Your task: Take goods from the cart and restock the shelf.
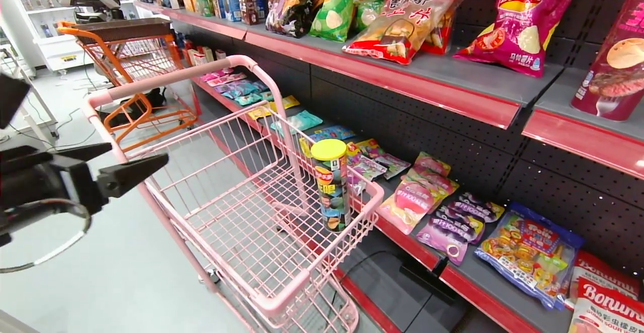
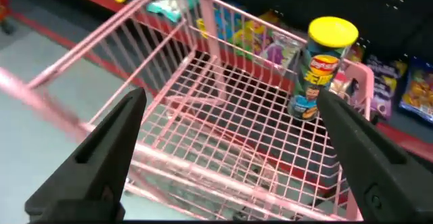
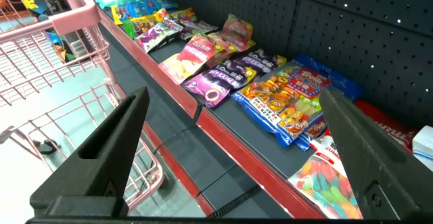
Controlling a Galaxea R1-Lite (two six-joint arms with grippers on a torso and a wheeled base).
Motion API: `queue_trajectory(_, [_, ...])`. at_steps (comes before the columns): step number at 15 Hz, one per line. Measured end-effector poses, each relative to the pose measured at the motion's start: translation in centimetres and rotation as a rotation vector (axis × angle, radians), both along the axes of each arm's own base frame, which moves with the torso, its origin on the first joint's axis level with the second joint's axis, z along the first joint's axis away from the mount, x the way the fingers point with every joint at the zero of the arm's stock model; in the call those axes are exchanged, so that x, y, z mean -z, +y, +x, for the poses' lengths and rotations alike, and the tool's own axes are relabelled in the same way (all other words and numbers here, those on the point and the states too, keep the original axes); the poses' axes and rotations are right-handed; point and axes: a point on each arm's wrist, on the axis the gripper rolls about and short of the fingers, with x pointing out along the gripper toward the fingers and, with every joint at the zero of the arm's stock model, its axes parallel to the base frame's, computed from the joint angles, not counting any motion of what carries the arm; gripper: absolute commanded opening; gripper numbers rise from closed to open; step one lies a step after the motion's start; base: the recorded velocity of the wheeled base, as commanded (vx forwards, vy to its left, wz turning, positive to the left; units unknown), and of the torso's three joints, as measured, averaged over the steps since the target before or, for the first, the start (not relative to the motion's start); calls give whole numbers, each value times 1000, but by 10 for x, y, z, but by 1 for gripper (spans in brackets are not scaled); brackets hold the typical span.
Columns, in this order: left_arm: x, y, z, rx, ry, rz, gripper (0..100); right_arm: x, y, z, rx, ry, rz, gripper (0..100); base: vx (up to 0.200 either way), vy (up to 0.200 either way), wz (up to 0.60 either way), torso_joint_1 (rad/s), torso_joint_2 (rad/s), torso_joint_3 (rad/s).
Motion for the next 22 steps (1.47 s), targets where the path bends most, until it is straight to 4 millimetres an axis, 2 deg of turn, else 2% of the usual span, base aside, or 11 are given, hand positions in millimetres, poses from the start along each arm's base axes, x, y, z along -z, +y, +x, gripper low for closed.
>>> queue_trajectory(4, [35, -32, 69, 143, 9, -2, 100, 0, 0, 0, 0, 0, -3, 100, 0, 0, 0, 0, 0, 0])
queue_trajectory(6, [60, -57, 103, 241, 16, -10, 100, 0, 0, 0, 0, 0, -3, 100, 0, 0, 0, 0, 0, 0])
queue_trajectory(9, [83, -99, 134, 376, 34, -16, 100, 0, 0, 0, -1, 0, -3, 100, 0, 0, 0, 0, 0, 0])
queue_trajectory(12, [97, -126, 158, 434, 40, -18, 100, 0, 0, 0, -1, 0, -3, 100, 0, 0, 0, 0, 0, 0])
queue_trajectory(15, [108, -147, 173, 471, 45, -17, 100, 0, 0, 0, -1, 0, -3, 100, 0, 0, 0, 0, 0, 0])
queue_trajectory(19, [120, -167, 188, 498, 41, -17, 100, 0, 0, 0, -1, 0, -3, 100, 0, 0, 0, 0, 0, 0])
queue_trajectory(22, [129, -174, 195, 503, 47, -15, 100, 0, 0, 0, -1, 0, -3, 100, 0, 0, 0, 0, 0, 0])
